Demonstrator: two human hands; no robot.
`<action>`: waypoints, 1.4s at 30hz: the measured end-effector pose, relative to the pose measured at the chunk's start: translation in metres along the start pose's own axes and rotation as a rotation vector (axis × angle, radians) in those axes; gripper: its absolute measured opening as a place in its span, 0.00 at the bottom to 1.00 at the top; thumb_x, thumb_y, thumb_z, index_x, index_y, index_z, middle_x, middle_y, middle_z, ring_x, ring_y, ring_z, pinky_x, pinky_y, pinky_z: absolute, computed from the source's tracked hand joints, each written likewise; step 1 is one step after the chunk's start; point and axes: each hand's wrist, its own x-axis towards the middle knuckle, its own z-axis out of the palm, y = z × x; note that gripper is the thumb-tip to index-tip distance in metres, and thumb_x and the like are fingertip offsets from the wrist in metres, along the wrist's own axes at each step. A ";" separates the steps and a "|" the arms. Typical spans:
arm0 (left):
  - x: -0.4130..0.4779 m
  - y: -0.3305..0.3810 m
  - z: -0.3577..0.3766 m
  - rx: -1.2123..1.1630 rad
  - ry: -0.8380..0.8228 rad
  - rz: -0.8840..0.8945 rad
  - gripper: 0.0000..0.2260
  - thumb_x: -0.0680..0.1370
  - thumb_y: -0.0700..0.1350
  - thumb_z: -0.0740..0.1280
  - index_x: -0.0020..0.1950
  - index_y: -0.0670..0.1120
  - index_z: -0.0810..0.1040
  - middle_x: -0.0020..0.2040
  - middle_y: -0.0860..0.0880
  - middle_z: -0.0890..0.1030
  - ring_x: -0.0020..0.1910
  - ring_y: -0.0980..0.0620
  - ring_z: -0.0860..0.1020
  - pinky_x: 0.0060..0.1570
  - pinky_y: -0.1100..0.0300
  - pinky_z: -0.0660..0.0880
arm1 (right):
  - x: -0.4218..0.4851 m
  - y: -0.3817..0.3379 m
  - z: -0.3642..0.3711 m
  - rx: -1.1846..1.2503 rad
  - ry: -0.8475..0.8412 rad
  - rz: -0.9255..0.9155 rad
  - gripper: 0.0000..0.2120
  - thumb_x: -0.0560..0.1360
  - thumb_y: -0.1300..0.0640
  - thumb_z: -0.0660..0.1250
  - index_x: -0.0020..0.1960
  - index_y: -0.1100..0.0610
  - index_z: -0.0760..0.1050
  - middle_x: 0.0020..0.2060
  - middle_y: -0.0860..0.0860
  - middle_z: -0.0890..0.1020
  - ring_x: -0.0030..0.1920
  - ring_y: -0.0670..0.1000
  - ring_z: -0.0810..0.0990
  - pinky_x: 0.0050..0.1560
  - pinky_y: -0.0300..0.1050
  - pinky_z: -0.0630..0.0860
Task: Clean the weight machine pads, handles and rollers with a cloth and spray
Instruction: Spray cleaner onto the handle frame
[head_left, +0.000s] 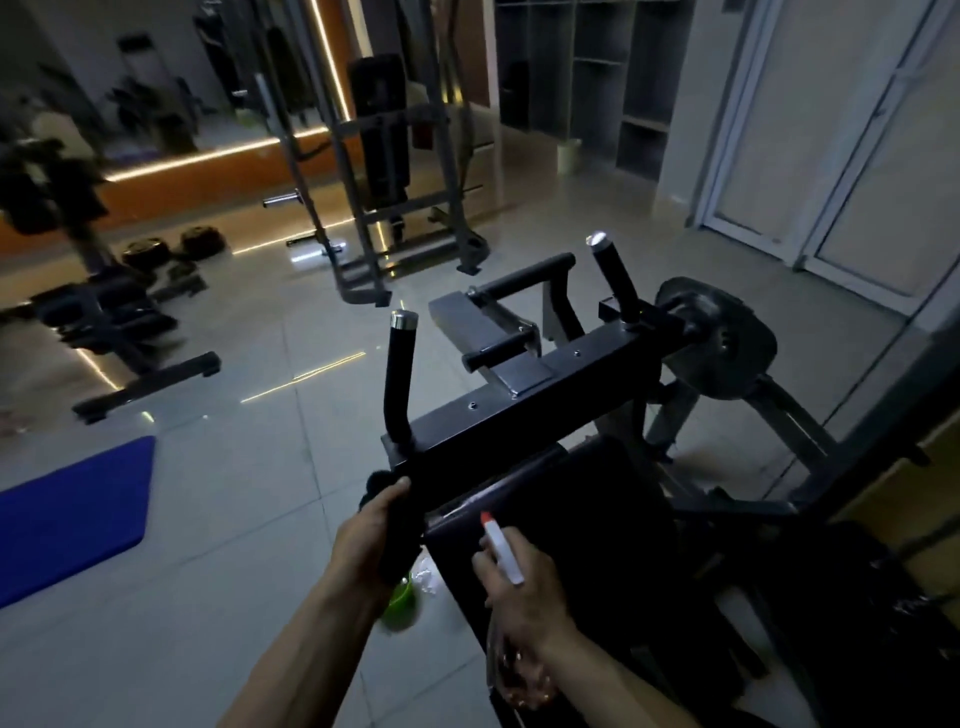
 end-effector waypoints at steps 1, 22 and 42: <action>-0.002 0.004 -0.005 0.011 -0.005 0.008 0.10 0.76 0.49 0.73 0.52 0.45 0.81 0.42 0.47 0.84 0.33 0.52 0.81 0.30 0.60 0.75 | -0.002 -0.002 0.008 0.000 0.003 0.015 0.14 0.72 0.36 0.63 0.48 0.44 0.74 0.37 0.50 0.81 0.37 0.52 0.82 0.39 0.58 0.82; 0.043 0.045 0.039 0.235 -0.347 -0.077 0.15 0.76 0.51 0.74 0.58 0.44 0.84 0.50 0.47 0.87 0.43 0.52 0.86 0.37 0.59 0.77 | 0.038 -0.013 -0.028 0.142 0.481 0.220 0.23 0.80 0.39 0.64 0.70 0.49 0.77 0.40 0.46 0.83 0.39 0.48 0.84 0.47 0.55 0.84; 0.140 0.009 0.199 0.438 -0.386 -0.053 0.25 0.70 0.59 0.79 0.62 0.48 0.84 0.59 0.45 0.85 0.60 0.44 0.84 0.62 0.42 0.79 | 0.125 0.028 -0.184 0.151 0.509 0.290 0.35 0.70 0.23 0.55 0.72 0.37 0.72 0.49 0.45 0.83 0.49 0.50 0.85 0.57 0.55 0.81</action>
